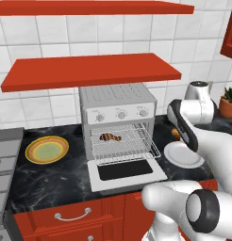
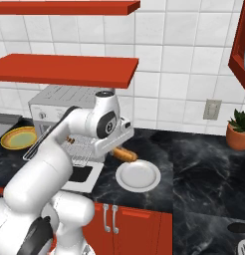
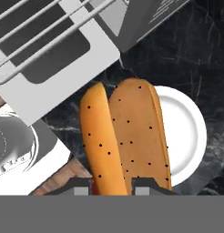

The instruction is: Open the toaster oven door. Place the hotdog bun on the top rack in the toaster oven and place the chicken drumstick on the bottom rack.

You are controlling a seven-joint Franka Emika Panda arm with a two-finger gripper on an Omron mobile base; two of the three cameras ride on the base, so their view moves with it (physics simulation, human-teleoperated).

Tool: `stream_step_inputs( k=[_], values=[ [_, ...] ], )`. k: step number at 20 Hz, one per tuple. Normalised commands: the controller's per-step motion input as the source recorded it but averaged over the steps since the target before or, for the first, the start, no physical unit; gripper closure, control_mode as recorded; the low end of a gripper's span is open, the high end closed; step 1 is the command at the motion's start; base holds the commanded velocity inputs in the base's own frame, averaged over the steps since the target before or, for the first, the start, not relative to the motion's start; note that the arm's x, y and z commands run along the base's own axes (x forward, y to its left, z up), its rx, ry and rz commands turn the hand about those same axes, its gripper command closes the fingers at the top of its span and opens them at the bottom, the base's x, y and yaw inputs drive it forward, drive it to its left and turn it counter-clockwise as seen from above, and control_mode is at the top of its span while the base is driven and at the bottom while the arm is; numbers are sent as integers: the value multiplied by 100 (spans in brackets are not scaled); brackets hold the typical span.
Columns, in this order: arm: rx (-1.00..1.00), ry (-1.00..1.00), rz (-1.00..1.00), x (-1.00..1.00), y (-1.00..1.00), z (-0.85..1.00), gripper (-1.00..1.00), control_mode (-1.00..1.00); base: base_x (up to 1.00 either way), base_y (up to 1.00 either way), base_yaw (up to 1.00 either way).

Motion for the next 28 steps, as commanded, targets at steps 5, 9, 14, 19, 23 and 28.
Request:
stream_step_inputs(
  k=[5,9,14,19,23,28],
  values=[
    [1,0,9,-8,77,9,100,-100,0,0,0],
    [2,0,13,0,100,0,100,-100,0,0,0],
    [1,0,13,6,99,-2,100,-100,0,0,0],
    [2,3,11,27,90,-12,100,-100,0,0,0],
    [1,4,11,23,73,0,100,-100,0,0,0],
    [3,4,13,2,21,-4,100,-100,0,0,0]
  ],
)
